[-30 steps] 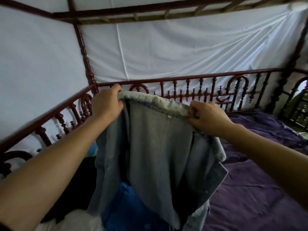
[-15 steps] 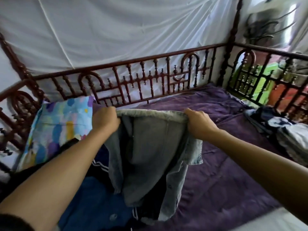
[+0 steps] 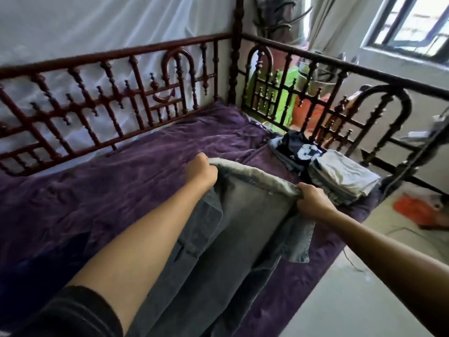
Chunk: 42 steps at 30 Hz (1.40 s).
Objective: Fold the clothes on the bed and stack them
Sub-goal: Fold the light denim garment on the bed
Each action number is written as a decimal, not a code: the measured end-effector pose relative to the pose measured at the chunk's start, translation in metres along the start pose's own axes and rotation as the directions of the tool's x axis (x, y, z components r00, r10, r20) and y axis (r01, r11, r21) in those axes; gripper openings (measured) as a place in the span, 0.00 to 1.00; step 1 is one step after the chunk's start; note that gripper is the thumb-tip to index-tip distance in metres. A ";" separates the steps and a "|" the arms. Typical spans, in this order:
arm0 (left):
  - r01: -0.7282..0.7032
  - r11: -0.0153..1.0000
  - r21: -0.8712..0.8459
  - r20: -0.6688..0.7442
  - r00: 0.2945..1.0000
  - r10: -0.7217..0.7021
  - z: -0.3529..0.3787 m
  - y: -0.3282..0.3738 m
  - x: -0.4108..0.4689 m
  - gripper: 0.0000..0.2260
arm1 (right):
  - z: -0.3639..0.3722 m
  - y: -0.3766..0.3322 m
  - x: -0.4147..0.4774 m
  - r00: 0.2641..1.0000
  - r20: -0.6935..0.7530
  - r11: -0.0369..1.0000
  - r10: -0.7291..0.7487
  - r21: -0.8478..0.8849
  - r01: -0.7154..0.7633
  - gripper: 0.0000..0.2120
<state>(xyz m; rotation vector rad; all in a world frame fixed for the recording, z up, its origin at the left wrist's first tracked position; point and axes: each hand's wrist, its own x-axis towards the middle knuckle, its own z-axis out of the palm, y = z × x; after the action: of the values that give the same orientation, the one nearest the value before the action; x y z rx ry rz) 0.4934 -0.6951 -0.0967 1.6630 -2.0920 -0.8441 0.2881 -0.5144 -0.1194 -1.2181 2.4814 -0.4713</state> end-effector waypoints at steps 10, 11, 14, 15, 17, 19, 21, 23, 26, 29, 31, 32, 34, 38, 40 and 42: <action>-0.085 0.982 -0.166 0.240 0.963 0.124 0.168 0.102 0.075 0.12 | -0.014 0.158 0.136 0.960 -0.031 0.959 0.279 0.055 -0.277 0.12; -0.077 0.983 -0.165 0.265 0.957 0.119 0.189 0.104 0.083 0.12 | -0.008 0.176 0.156 0.956 -0.016 0.955 0.291 0.054 -0.290 0.10; 0.005 0.985 -0.172 0.380 0.923 0.062 0.255 0.105 0.105 0.17 | 0.025 0.229 0.219 0.937 0.079 0.940 0.340 0.007 -0.342 0.11; 0.046 0.985 -0.163 0.440 0.898 0.031 0.276 0.103 0.111 0.23 | 0.039 0.248 0.237 0.923 0.125 0.930 0.365 -0.018 -0.366 0.11; 0.133 0.980 -0.145 0.552 0.833 -0.032 0.314 0.096 0.117 0.32 | 0.067 0.285 0.263 0.879 0.207 0.903 0.430 -0.077 -0.423 0.11; 0.229 0.968 -0.102 0.586 0.800 -0.128 0.341 0.078 0.119 0.31 | 0.088 0.319 0.280 0.828 0.284 0.875 0.483 -0.168 -0.453 0.12; 0.333 0.942 -0.025 0.563 0.784 -0.262 0.353 0.051 0.114 0.24 | 0.101 0.338 0.291 0.768 0.367 0.850 0.525 -0.275 -0.450 0.15; 0.417 0.903 0.102 0.531 0.745 -0.403 0.351 0.016 0.105 0.20 | 0.106 0.339 0.304 0.740 0.415 0.839 0.530 -0.381 -0.388 0.21; 0.529 0.825 0.197 0.459 0.694 -0.555 0.331 -0.039 0.084 0.18 | 0.113 0.305 0.335 0.832 0.398 0.884 0.385 -0.417 -0.210 0.20; 0.654 0.737 0.169 0.363 0.654 -0.663 0.311 -0.083 0.063 0.10 | 0.126 0.239 0.369 0.900 0.417 0.955 0.131 -0.297 -0.001 0.18; 0.715 0.685 0.137 0.305 0.628 -0.716 0.304 -0.107 0.052 0.07 | 0.148 0.194 0.386 0.891 0.453 0.960 -0.028 -0.235 0.150 0.13; 0.729 0.673 0.126 0.285 0.623 -0.728 0.302 -0.118 0.048 0.07 | 0.163 0.176 0.392 0.875 0.475 0.952 -0.092 -0.215 0.217 0.11; 0.744 0.659 0.113 0.243 0.622 -0.744 0.301 -0.140 0.047 0.05 | 0.198 0.148 0.399 0.838 0.511 0.934 -0.190 -0.168 0.315 0.13; 0.772 0.619 0.145 0.095 0.612 -0.785 0.307 -0.188 0.062 0.11 | 0.273 0.126 0.406 0.823 0.527 0.900 -0.211 -0.225 0.374 0.19; 0.809 0.587 0.036 -0.019 0.588 -0.809 0.312 -0.214 0.075 0.07 | 0.299 0.134 0.402 0.837 0.525 0.873 -0.153 -0.326 0.364 0.23; 0.826 0.544 -0.148 -0.080 0.538 -0.839 0.322 -0.239 0.086 0.14 | 0.312 0.149 0.388 0.854 0.486 0.847 -0.186 -0.361 0.390 0.23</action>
<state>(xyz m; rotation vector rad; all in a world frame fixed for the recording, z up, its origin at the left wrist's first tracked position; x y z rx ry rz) 0.4609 -0.7341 -0.5039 2.6086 -1.0155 -0.9916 0.0972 -0.7849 -0.5192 -1.6818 2.0673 0.3157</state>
